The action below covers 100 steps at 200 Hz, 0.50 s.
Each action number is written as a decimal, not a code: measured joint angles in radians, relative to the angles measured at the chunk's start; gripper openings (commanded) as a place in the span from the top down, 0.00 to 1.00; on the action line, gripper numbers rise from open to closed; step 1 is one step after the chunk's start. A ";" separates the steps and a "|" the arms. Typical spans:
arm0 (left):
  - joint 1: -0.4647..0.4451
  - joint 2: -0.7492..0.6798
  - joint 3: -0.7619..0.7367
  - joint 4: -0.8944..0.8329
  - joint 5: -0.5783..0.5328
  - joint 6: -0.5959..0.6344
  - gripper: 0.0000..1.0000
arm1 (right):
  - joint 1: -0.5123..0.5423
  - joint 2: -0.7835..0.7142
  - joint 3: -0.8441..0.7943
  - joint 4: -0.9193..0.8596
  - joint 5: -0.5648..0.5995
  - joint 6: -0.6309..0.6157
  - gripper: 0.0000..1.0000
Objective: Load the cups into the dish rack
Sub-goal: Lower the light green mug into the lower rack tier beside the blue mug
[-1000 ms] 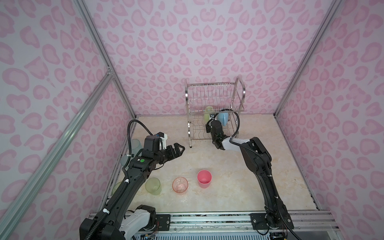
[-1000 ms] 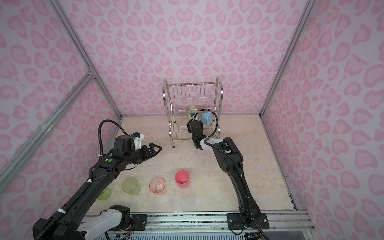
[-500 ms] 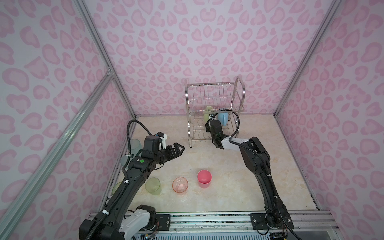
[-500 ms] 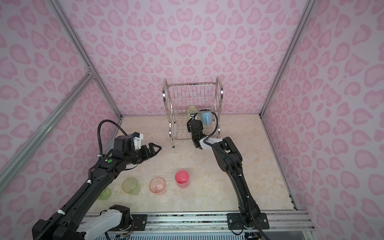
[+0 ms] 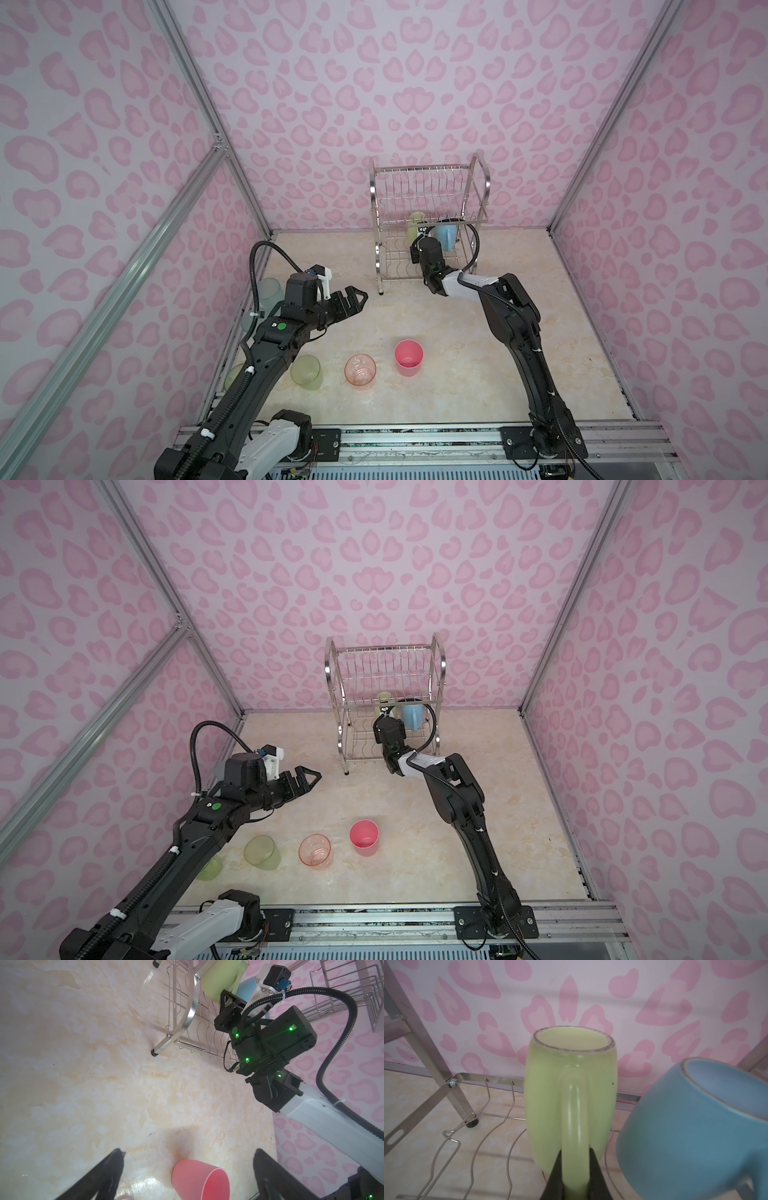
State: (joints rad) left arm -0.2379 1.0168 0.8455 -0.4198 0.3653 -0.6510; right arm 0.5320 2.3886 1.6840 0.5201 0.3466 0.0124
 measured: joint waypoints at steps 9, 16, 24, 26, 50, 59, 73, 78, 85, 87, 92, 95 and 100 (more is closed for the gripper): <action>0.000 0.000 0.000 0.000 -0.004 -0.003 0.01 | -0.002 0.000 0.005 -0.009 0.000 0.004 0.86; 0.000 0.000 0.000 0.001 -0.006 -0.003 0.01 | -0.004 0.000 0.009 -0.016 0.000 0.004 0.86; 0.000 0.000 0.000 0.001 -0.006 -0.003 0.01 | -0.007 0.000 0.013 -0.025 -0.001 0.008 0.85; 0.000 0.000 0.000 0.002 -0.006 -0.003 0.01 | -0.007 0.000 0.013 -0.026 -0.002 0.010 0.85; 0.000 0.000 -0.002 0.005 -0.006 -0.004 0.01 | -0.010 0.000 0.023 -0.042 -0.003 0.019 0.84; 0.000 0.000 -0.003 0.006 -0.006 -0.005 0.01 | -0.009 0.000 0.027 -0.043 -0.003 0.021 0.83; 0.000 0.000 -0.005 0.006 -0.006 -0.011 0.01 | -0.010 0.000 0.032 -0.042 -0.006 0.022 0.81; 0.000 0.000 -0.005 0.007 -0.006 -0.011 0.01 | -0.010 0.000 0.034 -0.043 -0.007 0.022 0.81; 0.000 0.000 -0.006 0.007 -0.006 -0.011 0.01 | -0.010 0.000 0.037 -0.045 -0.008 0.022 0.81; 0.000 0.000 -0.006 0.007 -0.007 -0.011 0.01 | -0.010 0.000 0.039 -0.045 -0.008 0.022 0.81; 0.000 0.000 -0.006 0.007 -0.007 -0.011 0.01 | -0.010 0.001 0.042 -0.045 -0.010 0.022 0.80; 0.000 0.000 -0.006 0.007 -0.007 -0.011 0.01 | -0.010 0.001 0.044 -0.045 -0.011 0.022 0.80; 0.000 0.000 -0.006 0.007 -0.006 -0.011 0.01 | -0.010 0.002 0.047 -0.046 -0.012 0.022 0.80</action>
State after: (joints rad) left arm -0.2379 1.0168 0.8398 -0.4126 0.3588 -0.6621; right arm 0.5224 2.3905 1.7306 0.4740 0.3347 0.0341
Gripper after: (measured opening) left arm 0.990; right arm 0.196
